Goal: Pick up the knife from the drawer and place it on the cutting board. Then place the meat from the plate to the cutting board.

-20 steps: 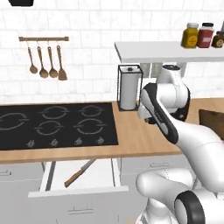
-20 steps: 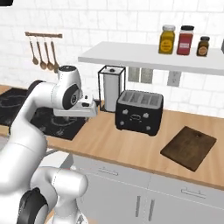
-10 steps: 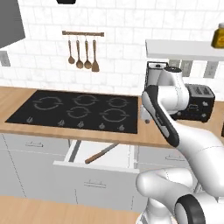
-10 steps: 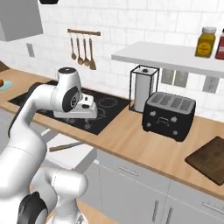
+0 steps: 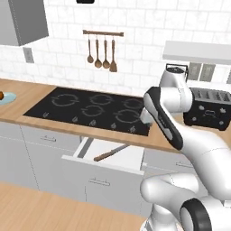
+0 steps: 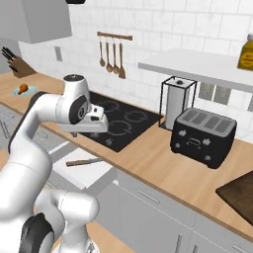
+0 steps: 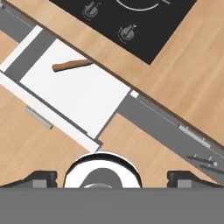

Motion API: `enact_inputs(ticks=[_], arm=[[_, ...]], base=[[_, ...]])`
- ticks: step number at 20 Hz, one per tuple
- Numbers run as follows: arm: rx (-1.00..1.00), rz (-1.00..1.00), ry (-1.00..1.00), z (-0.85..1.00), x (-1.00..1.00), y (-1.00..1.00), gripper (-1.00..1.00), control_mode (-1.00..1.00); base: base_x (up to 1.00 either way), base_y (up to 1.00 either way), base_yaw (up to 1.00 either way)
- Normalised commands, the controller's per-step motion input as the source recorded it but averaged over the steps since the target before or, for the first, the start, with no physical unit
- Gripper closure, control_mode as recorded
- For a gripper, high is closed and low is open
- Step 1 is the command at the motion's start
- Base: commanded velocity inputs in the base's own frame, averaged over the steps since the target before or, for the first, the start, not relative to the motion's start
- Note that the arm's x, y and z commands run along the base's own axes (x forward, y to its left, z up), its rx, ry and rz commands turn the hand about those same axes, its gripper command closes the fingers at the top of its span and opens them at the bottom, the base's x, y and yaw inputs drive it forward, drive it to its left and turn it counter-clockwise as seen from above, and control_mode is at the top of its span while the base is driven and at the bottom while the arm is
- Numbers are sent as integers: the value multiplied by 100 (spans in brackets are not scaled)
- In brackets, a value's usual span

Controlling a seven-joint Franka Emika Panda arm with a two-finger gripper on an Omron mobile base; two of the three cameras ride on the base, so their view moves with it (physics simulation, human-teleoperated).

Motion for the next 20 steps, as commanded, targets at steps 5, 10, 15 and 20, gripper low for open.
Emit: enact_inputs(ticks=[5, 10, 15, 20], arm=[[5, 10, 15, -80, -13, 1, -100, -100], [1, 8, 14, -100, 16, 38, -100, -100], [4, 1, 18, -100, 48, 49, -100, -100], [16, 0, 7, -80, 39, 27, -100, -100]], base=[[-5, -6, 3], [0, 0, 0], [0, 0, 0], [0, 0, 0]])
